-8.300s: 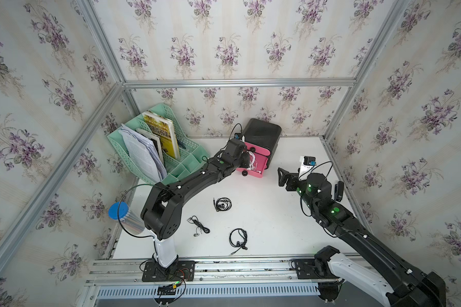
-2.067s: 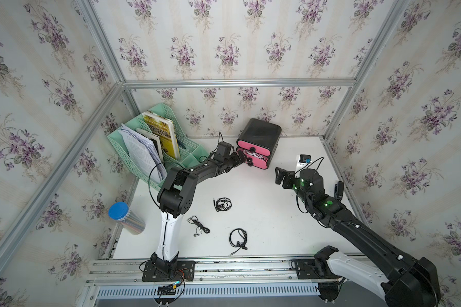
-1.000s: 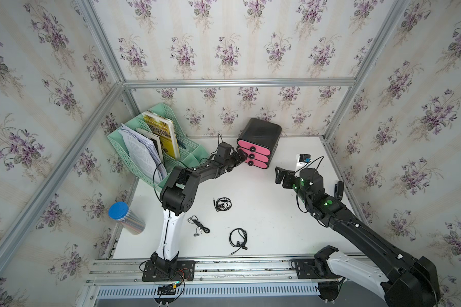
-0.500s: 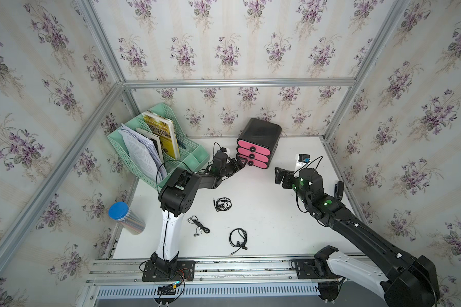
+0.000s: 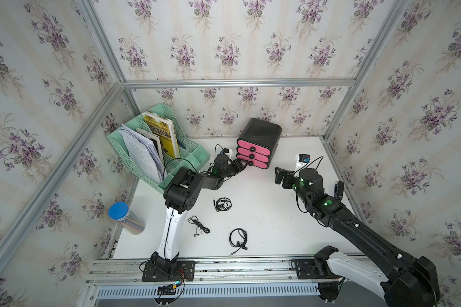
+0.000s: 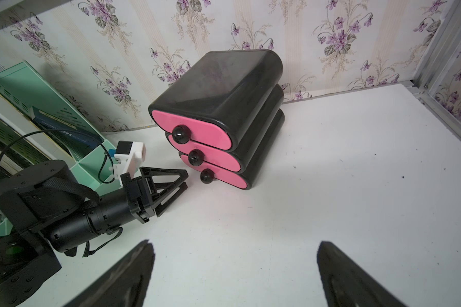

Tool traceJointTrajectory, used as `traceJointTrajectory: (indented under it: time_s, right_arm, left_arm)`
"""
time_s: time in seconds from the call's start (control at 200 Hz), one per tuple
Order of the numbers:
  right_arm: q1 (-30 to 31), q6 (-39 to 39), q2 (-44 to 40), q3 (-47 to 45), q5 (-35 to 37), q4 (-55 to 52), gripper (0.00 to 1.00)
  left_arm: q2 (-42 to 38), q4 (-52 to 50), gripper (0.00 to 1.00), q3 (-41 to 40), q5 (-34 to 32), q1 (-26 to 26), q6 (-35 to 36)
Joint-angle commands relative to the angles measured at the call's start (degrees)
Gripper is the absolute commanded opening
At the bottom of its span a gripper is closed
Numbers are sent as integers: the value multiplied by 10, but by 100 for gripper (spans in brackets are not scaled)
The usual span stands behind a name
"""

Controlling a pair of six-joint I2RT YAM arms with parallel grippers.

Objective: Place the wired earphones into the drawer by color
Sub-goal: Open the drawer in the storage box.

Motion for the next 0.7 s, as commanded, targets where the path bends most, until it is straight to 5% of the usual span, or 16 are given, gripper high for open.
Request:
traceJointTrajectory:
  time_s: [0.0,0.694]
  right_arm:
    - [0,0,-1,2,3,-2,100]
    - [0,-6,0,1,4,0,100]
  left_arm:
    - [11,10,61,13,6,-2,7]
    - [75,-1,46,89,1,-18,-1]
